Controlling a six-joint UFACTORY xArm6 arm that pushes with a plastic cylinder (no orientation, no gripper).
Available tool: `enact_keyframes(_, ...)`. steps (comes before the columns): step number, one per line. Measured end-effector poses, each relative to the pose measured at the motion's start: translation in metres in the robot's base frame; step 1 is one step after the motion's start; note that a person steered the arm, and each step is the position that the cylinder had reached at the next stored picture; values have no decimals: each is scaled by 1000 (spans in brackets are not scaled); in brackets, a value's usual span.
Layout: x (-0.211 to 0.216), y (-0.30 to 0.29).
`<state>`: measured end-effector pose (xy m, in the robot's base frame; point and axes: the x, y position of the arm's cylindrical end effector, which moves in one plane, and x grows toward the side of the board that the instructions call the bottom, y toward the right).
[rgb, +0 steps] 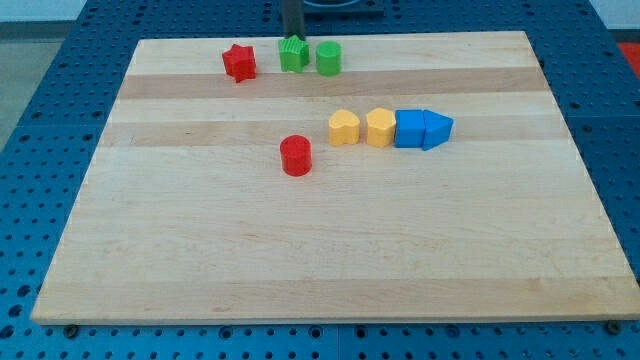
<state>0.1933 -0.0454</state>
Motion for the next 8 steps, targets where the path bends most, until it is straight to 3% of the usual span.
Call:
enact_keyframes(3,5,34)
enact_keyframes(5,29,29)
enact_keyframes(8,32,-13)
